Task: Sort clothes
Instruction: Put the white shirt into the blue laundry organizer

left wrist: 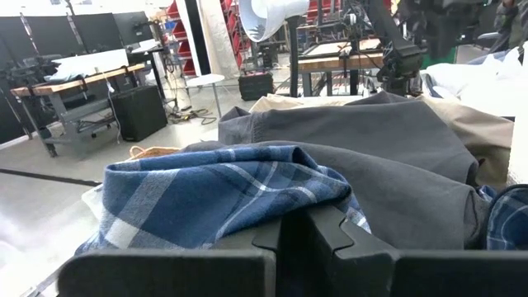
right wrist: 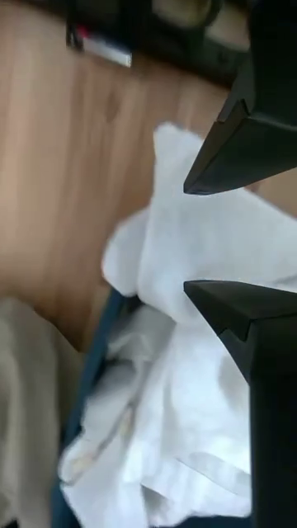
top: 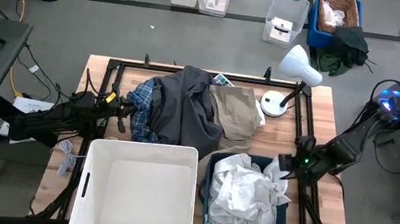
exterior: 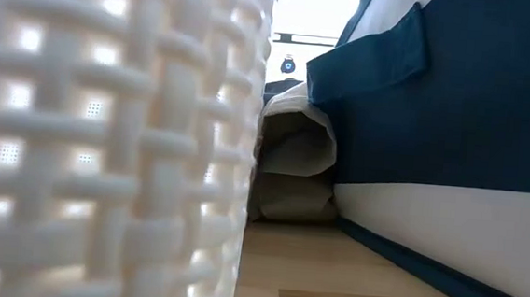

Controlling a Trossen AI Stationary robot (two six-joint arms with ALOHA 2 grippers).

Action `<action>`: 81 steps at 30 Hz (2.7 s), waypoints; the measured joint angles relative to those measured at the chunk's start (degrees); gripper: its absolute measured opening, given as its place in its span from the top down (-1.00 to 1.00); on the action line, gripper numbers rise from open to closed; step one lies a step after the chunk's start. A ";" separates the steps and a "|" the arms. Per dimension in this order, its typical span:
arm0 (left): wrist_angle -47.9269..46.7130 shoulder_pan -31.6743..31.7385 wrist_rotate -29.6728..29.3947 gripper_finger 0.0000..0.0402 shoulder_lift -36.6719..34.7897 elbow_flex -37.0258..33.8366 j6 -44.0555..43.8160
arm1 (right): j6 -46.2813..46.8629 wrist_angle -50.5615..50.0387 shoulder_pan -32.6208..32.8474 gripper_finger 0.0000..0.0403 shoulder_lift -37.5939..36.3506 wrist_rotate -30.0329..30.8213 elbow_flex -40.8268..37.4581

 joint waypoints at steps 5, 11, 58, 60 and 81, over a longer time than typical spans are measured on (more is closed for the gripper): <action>0.00 0.00 0.00 0.93 0.00 0.00 -0.01 | -1.55 4.16 0.00 0.13 0.11 -0.48 -2.69; 0.00 0.00 0.00 0.93 0.00 0.00 0.00 | -0.49 4.72 0.00 0.13 0.11 -0.48 -4.36; 0.02 0.02 0.00 0.93 0.00 0.00 0.00 | -39.70 60.18 -9.42 1.00 46.26 -31.06 -1.38; 0.01 0.01 0.00 0.93 0.00 0.00 0.00 | -37.30 65.23 -9.50 1.00 48.40 -34.55 -3.93; 0.00 0.01 0.00 0.93 0.00 0.00 0.00 | -42.94 49.73 -9.22 0.37 31.86 -33.54 6.68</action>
